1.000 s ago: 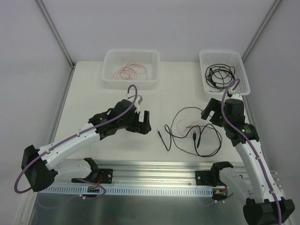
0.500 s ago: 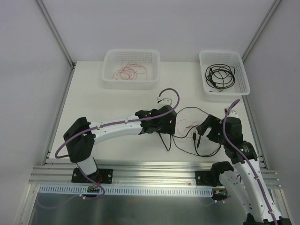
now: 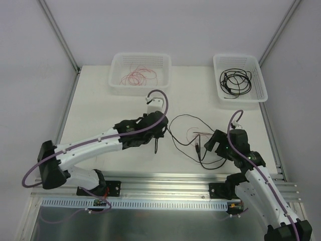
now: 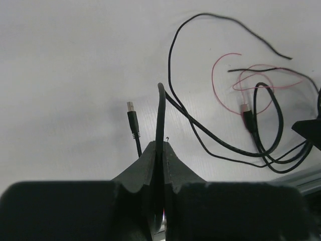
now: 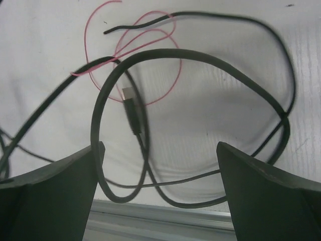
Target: Untangle the cables
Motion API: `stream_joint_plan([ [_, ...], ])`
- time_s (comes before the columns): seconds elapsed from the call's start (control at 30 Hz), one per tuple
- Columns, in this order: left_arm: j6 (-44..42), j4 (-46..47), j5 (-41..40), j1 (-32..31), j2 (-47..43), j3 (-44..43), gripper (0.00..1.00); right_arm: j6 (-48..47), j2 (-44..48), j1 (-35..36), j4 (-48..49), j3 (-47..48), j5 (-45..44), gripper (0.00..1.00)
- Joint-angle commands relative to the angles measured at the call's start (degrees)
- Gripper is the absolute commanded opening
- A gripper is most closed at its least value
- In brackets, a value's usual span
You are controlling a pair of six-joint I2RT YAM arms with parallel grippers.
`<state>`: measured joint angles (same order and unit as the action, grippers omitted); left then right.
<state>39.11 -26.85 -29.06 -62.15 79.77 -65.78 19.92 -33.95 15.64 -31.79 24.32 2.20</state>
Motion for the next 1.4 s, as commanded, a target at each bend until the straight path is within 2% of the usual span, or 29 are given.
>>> stream_joint_plan([
  [0.0,-7.1,-4.8,-8.1,0.8,-9.4,-2.4,0.0,0.6,0.3,0.4,3.4,-0.2,-1.2,0.99],
  [0.27,-17.9,-12.1,-14.8,3.5,-22.3,-14.2,0.0,-0.1,-3.0,0.4,4.5,-2.1,-4.7,0.86],
  [0.33,-19.9,-13.0,-17.2,3.7,-25.0,-15.8,0.0,0.0,-3.4,0.4,3.8,-2.1,-6.1,0.77],
  [0.37,-22.4,-13.1,-20.0,3.9,-25.9,-16.7,0.0,0.0,-3.1,0.4,3.6,-2.1,-6.7,0.72],
  [0.4,-23.7,-13.1,-21.8,4.5,-26.7,-17.0,0.0,-0.1,-2.8,0.4,3.1,-2.0,-7.5,0.62],
  [0.47,-27.0,-13.8,-24.6,5.5,-28.5,-17.4,0.0,-0.1,-1.5,0.4,2.4,-1.3,-8.4,0.49],
  [0.5,-27.7,-14.2,-25.1,7.1,-29.0,-17.4,0.0,-0.2,-1.1,0.5,1.2,-0.8,-9.8,0.35],
  [0.53,-28.3,-14.8,-25.3,8.0,-30.0,-16.8,0.0,-0.4,-0.6,0.4,0.5,-0.2,-10.8,0.29],
  [0.57,-29.5,-14.9,-26.0,9.5,-30.5,-16.3,0.0,-0.7,-0.4,0.4,-0.5,1.5,-11.9,0.15],
  [0.7,-30.5,-16.5,-24.8,18.4,-31.7,-12.8,0.0,-3.5,-0.1,0.4,-7.9,7.9,-19.7,0.01],
  [0.9,-30.9,-18.5,-25.0,29.4,-29.9,-8.5,0.0,-7.5,-0.6,-1.4,-15.3,20.3,-29.0,0.01],
  [1.07,-30.6,-20.7,-24.6,39.7,-26.9,-7.7,0.0,-11.7,-2.3,-6.0,-16.6,29.2,-31.0,0.01],
  [1.13,-30.0,-21.1,-23.7,41.0,-26.1,-7.4,0.0,-13.1,-3.4,-6.5,-15.7,31.4,-27.6,0.03],
  [1.17,-29.0,-21.1,-20.4,41.1,-26.0,-7.3,0.0,-14.4,-4.3,-6.4,-14.9,33.0,-25.4,0.09],
  [1.23,-27.6,-21.0,-15.0,41.1,-26.4,-6.5,0.0,-14.8,-7.3,-6.5,-14.8,34.0,-17.4,0.14],
  [1.27,-26.2,-20.9,-8.9,41.1,-26.5,-5.9,0.0,-15.1,-8.2,-6.5,-14.5,33.5,-14.7,0.16],
  [1.33,-24.3,-20.6,-2.4,41.0,-27.5,-3.4,0.0,-15.1,-9.5,-6.2,-13.0,31.3,-8.4,0.2],
  [1.37,-23.7,-19.4,2.9,41.0,-27.8,-2.3,0.0,-15.0,-10.3,-6.0,-10.9,29.6,-6.7,0.28],
])
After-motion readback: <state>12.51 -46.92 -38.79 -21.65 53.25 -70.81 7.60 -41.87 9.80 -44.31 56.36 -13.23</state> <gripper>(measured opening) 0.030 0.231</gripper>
